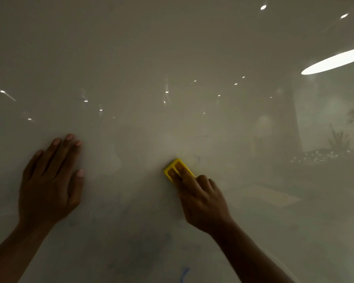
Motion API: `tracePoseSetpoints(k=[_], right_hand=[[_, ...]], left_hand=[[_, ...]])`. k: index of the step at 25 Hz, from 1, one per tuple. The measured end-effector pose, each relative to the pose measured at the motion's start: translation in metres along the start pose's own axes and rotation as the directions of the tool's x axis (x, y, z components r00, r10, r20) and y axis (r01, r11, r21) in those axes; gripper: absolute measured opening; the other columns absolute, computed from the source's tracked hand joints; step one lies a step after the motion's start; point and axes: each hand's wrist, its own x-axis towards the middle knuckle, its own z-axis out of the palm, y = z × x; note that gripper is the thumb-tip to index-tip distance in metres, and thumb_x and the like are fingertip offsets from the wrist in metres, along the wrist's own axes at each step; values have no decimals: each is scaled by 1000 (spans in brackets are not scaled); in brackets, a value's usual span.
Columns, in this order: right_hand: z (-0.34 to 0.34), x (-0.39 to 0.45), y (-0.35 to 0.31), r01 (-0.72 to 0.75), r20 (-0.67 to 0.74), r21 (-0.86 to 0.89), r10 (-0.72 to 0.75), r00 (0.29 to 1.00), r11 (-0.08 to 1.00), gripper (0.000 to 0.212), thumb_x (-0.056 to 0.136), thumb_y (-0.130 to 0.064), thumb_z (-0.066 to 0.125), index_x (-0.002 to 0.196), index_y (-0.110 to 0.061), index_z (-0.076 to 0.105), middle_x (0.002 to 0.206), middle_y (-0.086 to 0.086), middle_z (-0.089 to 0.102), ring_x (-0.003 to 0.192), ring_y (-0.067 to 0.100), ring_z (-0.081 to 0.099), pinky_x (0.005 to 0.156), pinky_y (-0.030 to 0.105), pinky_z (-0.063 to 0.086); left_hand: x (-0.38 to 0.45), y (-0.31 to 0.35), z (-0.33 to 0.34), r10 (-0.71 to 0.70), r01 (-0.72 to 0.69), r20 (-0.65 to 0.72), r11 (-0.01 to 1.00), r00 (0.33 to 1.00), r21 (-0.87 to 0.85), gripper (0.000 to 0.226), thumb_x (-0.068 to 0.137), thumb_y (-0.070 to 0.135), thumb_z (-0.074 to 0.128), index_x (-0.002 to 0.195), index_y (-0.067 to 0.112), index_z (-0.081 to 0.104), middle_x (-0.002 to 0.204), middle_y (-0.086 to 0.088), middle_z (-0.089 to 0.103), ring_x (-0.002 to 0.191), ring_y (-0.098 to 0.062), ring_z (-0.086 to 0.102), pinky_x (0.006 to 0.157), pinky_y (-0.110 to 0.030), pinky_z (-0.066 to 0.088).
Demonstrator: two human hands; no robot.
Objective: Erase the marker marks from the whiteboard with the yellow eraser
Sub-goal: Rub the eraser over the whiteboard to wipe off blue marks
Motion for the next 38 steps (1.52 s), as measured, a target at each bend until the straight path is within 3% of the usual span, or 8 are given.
tracePoseSetpoints(k=[2,6,11,17,22,27,32,38], right_hand=[[-4,-14,31,-11,-29,-45,9,1000,999,66,88,-18,74,152,-13,56,160,11,49,83,35,58,69,41,50],[7,-17,33,-427,-169,-46,414,894,903,57,93,-18,65,148,-4,58,153,22,53,92,40,56,73,44,53],[13,-18,-21,100,-29,-14,-101,995,995,59,90,-21,69,147,-8,61,144,18,63,92,37,63,75,40,45],[-1,22,12,-291,-177,-84,273,946,953,52,90,-17,67,142,-9,65,133,19,67,97,41,58,74,44,46],[14,27,-14,246,-81,34,-243,967,969,51,95,-15,61,145,-9,62,136,16,67,101,37,59,79,41,45],[16,33,9,-257,-239,70,267,934,964,52,95,-20,62,146,-11,62,141,16,58,100,39,53,78,43,42],[27,6,-52,216,-111,118,-203,973,969,50,97,-15,50,146,-15,63,138,12,68,101,37,60,79,42,45],[26,-7,-41,-188,-156,137,208,966,973,58,89,-17,69,146,-15,62,146,11,53,101,39,54,81,43,45]], left_hand=[[0,-2,1,-4,4,8,1000,1000,-7,67,112,34,35,177,21,25,181,-7,35,160,-40,44,124,-66,37],[-1,0,0,-27,27,16,1000,1000,-1,65,111,33,37,172,12,37,177,-12,40,159,-42,46,123,-70,38],[3,2,-5,-35,35,43,999,998,-2,63,112,33,35,166,2,47,175,-17,42,158,-46,47,123,-70,39],[-1,-4,-2,-25,26,36,1000,999,-6,64,112,33,35,171,10,39,179,-13,38,164,-40,39,128,-68,36],[-11,-22,10,8,-6,65,999,998,-36,69,110,30,36,175,9,27,181,-14,32,167,-40,31,127,-74,34],[5,2,7,-14,14,24,1000,1000,-3,64,111,30,37,172,9,37,179,-13,38,165,-38,38,128,-68,37],[6,11,-16,-24,23,31,998,999,57,58,111,26,40,162,-2,50,170,-21,48,157,-45,48,123,-68,42],[9,18,-10,-38,38,-5,998,999,47,58,110,25,43,162,0,52,170,-18,49,157,-42,49,124,-63,43]])
